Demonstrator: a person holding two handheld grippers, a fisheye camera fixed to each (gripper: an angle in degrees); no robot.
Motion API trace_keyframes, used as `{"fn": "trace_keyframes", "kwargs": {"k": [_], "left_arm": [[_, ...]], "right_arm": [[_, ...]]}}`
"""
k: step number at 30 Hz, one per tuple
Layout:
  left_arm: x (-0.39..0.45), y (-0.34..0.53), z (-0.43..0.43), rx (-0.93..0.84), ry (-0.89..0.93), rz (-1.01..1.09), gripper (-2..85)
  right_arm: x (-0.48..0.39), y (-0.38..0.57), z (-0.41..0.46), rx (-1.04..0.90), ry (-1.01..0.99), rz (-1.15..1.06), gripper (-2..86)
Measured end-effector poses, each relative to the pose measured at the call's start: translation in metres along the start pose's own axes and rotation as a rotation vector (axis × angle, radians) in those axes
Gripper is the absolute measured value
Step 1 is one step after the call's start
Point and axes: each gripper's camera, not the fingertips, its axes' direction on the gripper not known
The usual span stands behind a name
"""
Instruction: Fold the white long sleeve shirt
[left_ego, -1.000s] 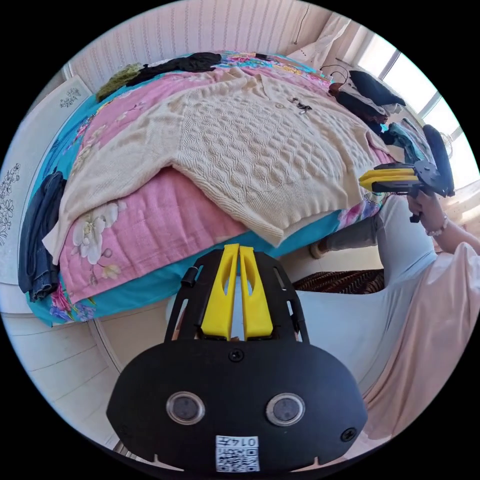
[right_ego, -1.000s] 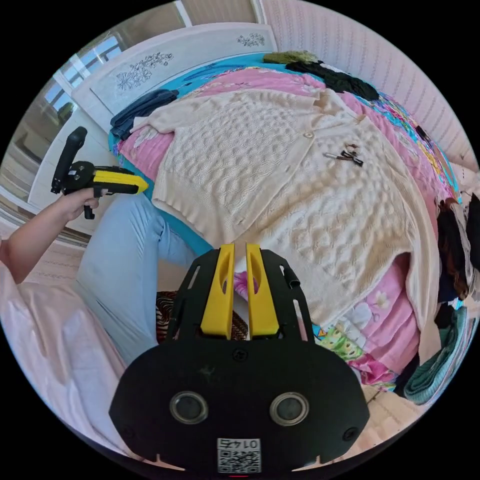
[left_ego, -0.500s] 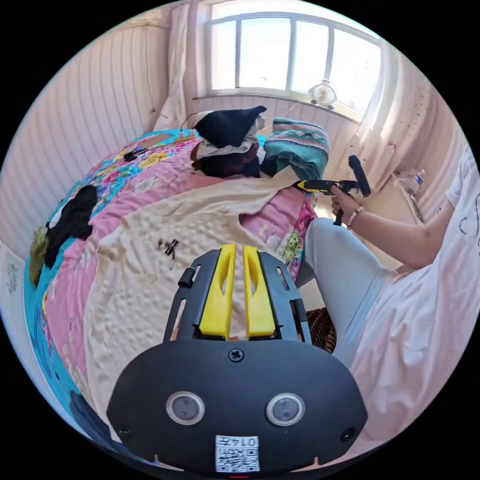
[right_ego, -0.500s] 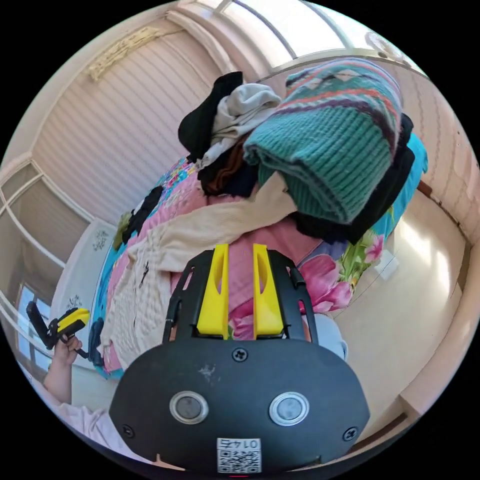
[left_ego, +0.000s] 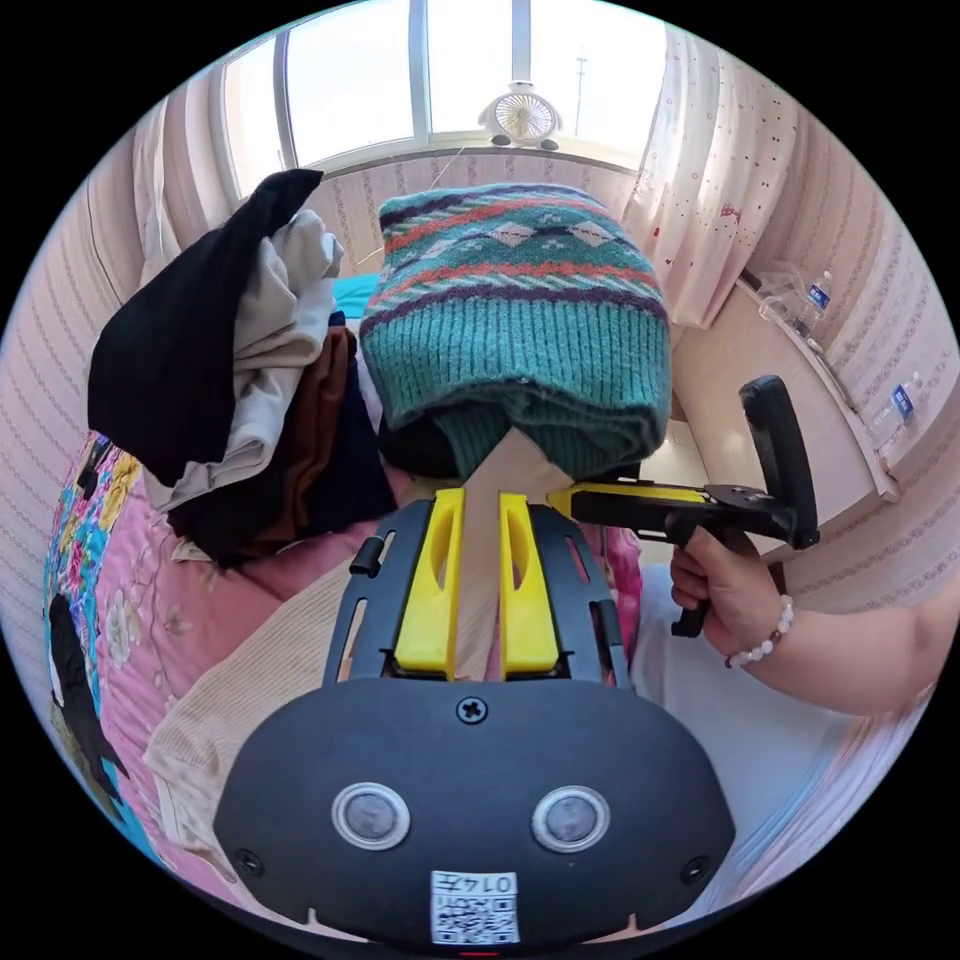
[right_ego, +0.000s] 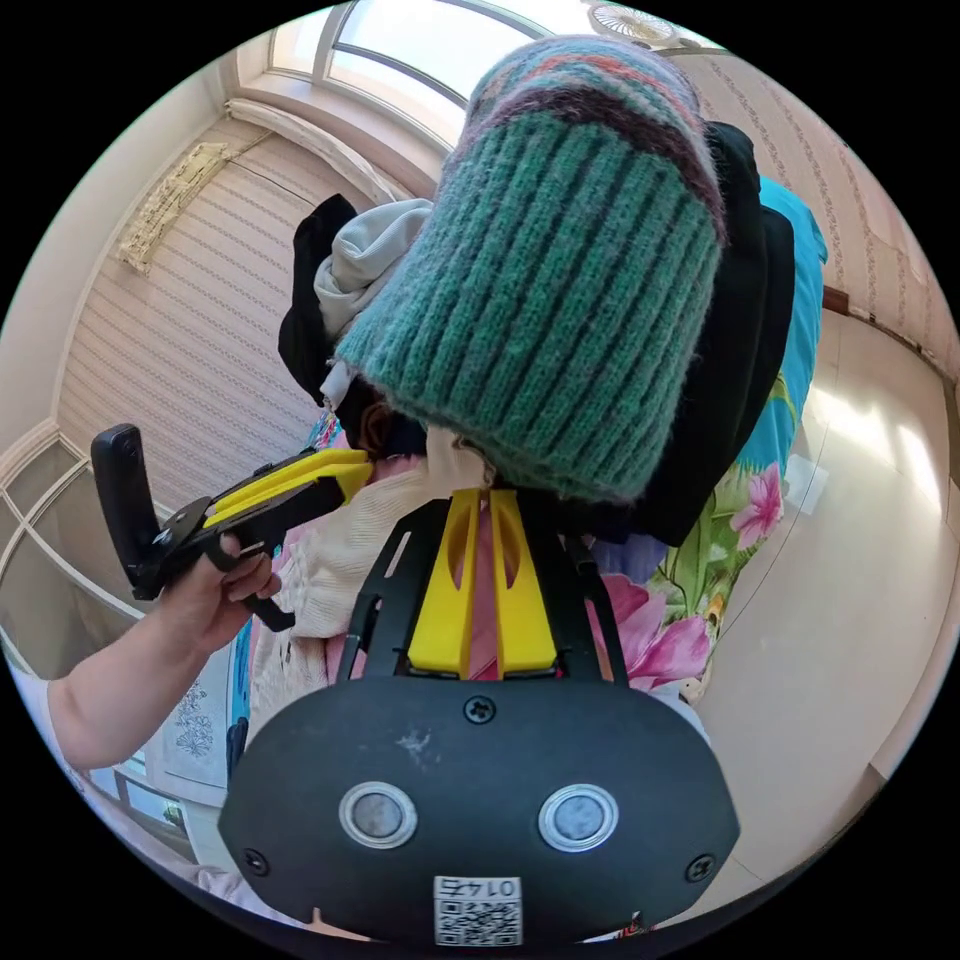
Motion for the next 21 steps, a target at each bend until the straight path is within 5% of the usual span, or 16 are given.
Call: {"fn": "trace_keyframes", "kwargs": {"k": [7,21], "left_arm": [[0.0,-0.023,0.058,-0.065,-0.004,-0.014,7.5],[-0.031,0.028,0.004,0.037,0.054,-0.076,-0.9]], "right_arm": [[0.014,-0.008,-0.011,-0.043,-0.045,-0.042,0.9],[-0.014,-0.012,-0.023,-0.031,-0.13,-0.087,0.6]]}}
